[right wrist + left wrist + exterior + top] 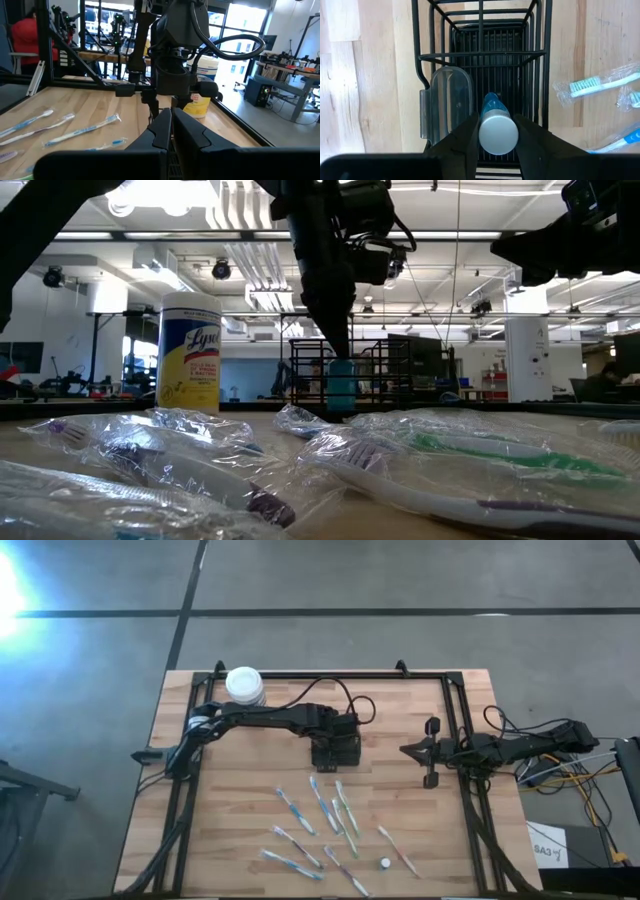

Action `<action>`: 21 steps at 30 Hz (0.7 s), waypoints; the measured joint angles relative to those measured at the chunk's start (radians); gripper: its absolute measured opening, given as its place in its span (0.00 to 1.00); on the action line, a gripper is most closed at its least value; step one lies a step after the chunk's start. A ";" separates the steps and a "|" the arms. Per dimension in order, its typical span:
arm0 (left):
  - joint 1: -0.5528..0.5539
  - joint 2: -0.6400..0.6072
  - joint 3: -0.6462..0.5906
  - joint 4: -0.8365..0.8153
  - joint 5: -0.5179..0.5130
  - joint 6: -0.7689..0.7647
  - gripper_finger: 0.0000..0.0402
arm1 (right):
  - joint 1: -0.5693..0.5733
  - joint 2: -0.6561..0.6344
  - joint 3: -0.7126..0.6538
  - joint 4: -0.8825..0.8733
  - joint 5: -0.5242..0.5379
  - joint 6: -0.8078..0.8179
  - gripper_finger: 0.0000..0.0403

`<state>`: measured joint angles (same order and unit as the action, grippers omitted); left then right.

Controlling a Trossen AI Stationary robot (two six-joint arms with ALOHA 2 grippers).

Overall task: Pick & Place toothbrushing station
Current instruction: Put the top mouthwash into the black mesh organizer

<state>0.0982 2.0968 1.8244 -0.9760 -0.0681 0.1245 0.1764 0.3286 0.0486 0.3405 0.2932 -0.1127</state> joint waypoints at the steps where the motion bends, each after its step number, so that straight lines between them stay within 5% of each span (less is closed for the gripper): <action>1: 0.000 0.000 0.000 0.000 0.000 -0.005 0.27 | 0.000 0.000 0.000 0.000 0.000 0.000 0.03; 21: 0.002 0.000 0.000 0.004 0.002 -0.010 0.30 | 0.000 0.000 0.000 -0.001 0.000 0.000 0.03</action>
<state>0.1005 2.0968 1.8244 -0.9720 -0.0662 0.1142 0.1764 0.3286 0.0486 0.3397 0.2932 -0.1127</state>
